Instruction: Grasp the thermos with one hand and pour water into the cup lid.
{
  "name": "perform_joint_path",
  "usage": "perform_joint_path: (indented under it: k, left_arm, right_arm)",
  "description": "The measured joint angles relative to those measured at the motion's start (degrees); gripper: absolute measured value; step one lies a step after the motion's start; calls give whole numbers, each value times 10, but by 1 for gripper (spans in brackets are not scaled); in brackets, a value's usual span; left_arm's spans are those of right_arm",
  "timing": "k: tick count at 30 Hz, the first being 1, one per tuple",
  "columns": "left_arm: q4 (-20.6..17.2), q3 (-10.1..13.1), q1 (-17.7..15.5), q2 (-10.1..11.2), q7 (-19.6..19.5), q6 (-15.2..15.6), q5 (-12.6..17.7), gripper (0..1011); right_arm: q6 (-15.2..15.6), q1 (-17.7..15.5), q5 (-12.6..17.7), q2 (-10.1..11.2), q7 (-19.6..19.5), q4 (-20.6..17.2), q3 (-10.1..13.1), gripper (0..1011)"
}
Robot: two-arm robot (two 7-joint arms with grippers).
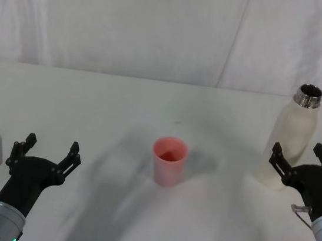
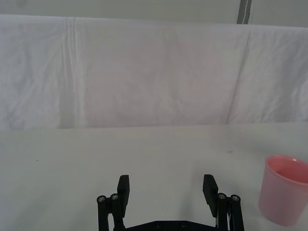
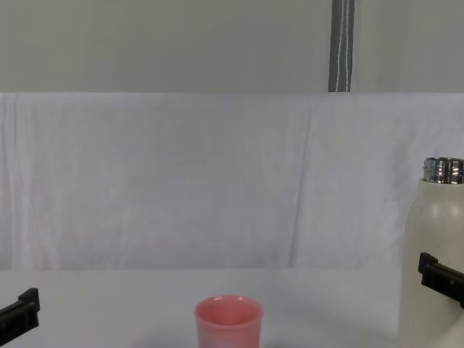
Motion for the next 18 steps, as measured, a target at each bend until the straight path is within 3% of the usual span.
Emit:
perform_joint_path:
  k: [18]
  left_arm:
    - [0, 0, 0, 0, 0, 0, 0, 1001]
  right_arm:
    - [6, 46, -11, -4, 21, 42, 9, 1000]
